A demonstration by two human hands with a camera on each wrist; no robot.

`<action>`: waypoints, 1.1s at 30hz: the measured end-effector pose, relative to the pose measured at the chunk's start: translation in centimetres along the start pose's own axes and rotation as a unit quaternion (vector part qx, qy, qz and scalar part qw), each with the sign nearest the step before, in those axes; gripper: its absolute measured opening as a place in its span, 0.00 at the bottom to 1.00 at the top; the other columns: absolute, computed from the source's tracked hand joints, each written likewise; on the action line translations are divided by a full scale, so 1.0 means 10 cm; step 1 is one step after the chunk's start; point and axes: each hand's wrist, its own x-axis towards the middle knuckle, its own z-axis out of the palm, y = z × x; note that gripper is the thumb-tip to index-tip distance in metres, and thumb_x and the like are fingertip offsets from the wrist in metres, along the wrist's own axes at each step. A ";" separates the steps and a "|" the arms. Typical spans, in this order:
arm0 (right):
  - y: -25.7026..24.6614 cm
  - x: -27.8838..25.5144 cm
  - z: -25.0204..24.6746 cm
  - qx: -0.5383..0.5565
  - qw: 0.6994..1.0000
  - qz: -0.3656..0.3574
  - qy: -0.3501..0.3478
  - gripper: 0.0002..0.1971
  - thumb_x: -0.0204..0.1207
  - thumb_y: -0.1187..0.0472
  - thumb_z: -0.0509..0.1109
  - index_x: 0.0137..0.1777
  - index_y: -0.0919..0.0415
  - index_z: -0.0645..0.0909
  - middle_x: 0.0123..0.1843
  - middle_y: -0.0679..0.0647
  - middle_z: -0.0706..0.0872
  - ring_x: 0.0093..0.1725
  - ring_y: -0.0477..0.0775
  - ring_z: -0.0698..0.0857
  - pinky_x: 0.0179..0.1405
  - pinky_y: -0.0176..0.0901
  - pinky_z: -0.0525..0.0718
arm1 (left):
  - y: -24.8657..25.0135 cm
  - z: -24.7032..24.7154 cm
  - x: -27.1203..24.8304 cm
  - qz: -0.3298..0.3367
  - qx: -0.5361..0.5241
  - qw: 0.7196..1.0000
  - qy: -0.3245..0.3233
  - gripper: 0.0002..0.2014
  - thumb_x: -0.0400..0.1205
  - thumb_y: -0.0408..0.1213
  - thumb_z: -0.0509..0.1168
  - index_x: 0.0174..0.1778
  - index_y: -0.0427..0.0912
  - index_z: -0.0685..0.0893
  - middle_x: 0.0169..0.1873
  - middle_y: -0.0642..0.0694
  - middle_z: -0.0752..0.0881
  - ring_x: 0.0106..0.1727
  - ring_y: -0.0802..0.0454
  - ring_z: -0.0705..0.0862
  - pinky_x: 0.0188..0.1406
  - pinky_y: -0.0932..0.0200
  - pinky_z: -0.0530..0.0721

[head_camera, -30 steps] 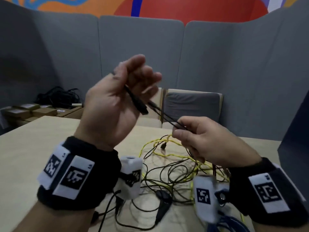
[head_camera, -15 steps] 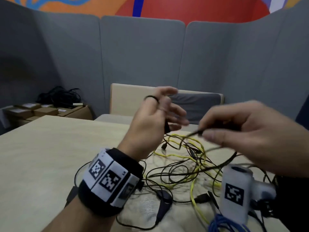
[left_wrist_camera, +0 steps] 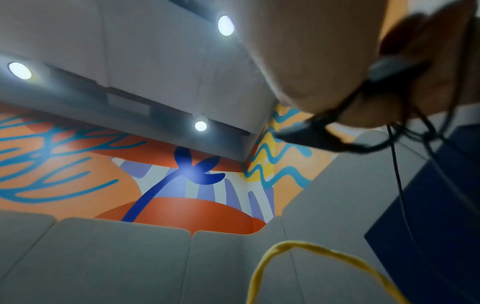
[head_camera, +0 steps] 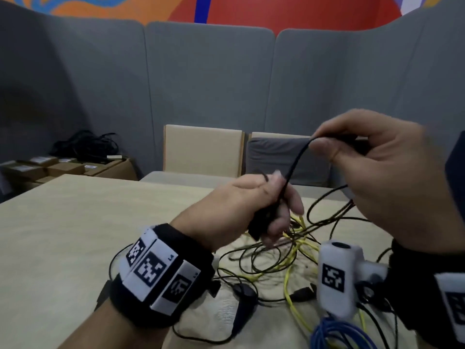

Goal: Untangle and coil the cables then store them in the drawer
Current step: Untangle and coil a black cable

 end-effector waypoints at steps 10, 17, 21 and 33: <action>0.31 -0.03 0.20 -0.034 0.997 0.061 -0.045 0.19 0.79 0.43 0.62 0.33 0.54 0.77 0.24 0.43 0.74 0.23 0.42 0.70 0.21 0.30 0.63 | 0.31 -0.05 -0.13 0.100 -0.393 0.895 -0.185 0.20 0.87 0.39 0.50 0.74 0.35 0.69 0.23 0.48 0.67 0.19 0.57 0.65 0.23 0.61 0.61; 0.31 -0.08 0.26 -0.036 0.946 0.122 -0.299 0.15 0.82 0.53 0.67 0.33 0.55 0.76 0.21 0.41 0.74 0.21 0.41 0.71 0.21 0.33 0.65 | 0.40 -0.33 -0.10 0.268 -0.414 0.864 0.107 0.16 0.88 0.40 0.51 0.72 0.46 0.70 0.45 0.45 0.89 0.40 0.51 0.90 0.44 0.52 0.87; 0.21 -0.09 0.24 -0.017 0.918 0.136 -0.372 0.12 0.81 0.53 0.68 0.35 0.49 0.78 0.22 0.44 0.73 0.21 0.41 0.70 0.25 0.41 0.70 | 0.39 -0.40 -0.05 0.310 -0.342 0.846 0.268 0.19 0.91 0.44 0.48 0.79 0.49 0.67 0.49 0.50 0.90 0.51 0.49 0.90 0.56 0.43 0.86; -0.03 -0.06 0.06 -0.099 0.892 0.093 -0.430 0.10 0.81 0.53 0.68 0.36 0.45 0.79 0.35 0.38 0.83 0.32 0.42 0.79 0.32 0.39 0.76 | 0.15 -0.26 0.10 0.300 -0.035 0.864 0.402 0.26 0.91 0.40 0.46 0.84 0.59 0.47 0.61 0.49 0.85 0.56 0.44 0.89 0.66 0.40 0.81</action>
